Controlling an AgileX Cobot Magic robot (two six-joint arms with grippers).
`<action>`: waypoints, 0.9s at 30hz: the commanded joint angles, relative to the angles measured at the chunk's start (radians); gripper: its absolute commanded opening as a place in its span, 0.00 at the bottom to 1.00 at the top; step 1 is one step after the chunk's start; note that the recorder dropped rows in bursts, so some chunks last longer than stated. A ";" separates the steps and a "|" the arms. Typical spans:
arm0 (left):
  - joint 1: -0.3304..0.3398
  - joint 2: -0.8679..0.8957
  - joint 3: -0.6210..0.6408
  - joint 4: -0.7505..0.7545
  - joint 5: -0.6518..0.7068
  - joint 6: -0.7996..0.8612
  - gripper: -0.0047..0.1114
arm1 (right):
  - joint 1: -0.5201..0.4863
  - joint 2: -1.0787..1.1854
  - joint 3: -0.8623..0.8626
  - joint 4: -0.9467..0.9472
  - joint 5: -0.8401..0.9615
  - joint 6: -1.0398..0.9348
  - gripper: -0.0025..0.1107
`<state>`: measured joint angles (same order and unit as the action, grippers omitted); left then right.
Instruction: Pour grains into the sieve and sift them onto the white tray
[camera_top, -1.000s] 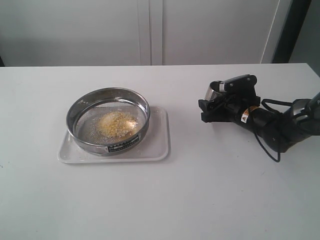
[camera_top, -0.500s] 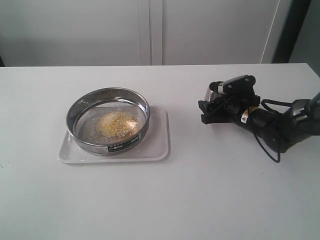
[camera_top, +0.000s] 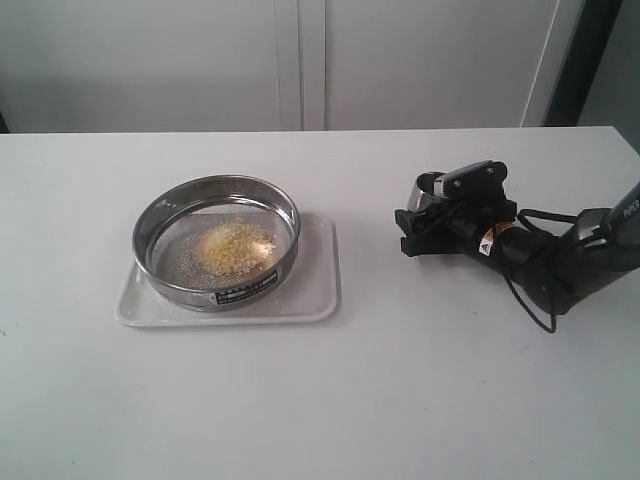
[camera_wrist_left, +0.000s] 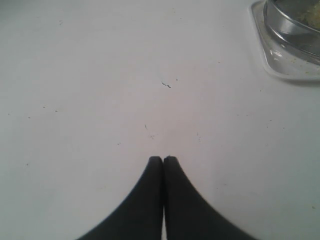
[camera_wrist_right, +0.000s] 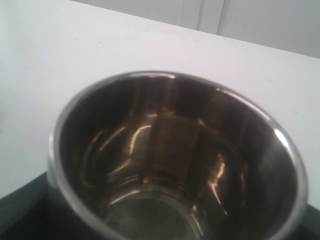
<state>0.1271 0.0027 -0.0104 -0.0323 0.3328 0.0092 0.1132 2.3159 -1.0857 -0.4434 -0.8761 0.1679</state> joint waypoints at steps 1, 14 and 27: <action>0.000 -0.003 0.010 -0.004 0.009 -0.009 0.04 | -0.005 0.020 -0.001 0.000 0.000 -0.003 0.02; 0.000 -0.003 0.010 -0.004 0.009 -0.009 0.04 | -0.005 0.020 -0.001 -0.001 -0.005 -0.001 0.02; 0.000 -0.003 0.010 -0.004 0.009 -0.009 0.04 | -0.005 0.020 -0.001 -0.001 -0.005 0.016 0.02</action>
<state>0.1271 0.0027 -0.0104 -0.0323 0.3328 0.0092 0.1125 2.3297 -1.0857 -0.4434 -0.9081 0.1722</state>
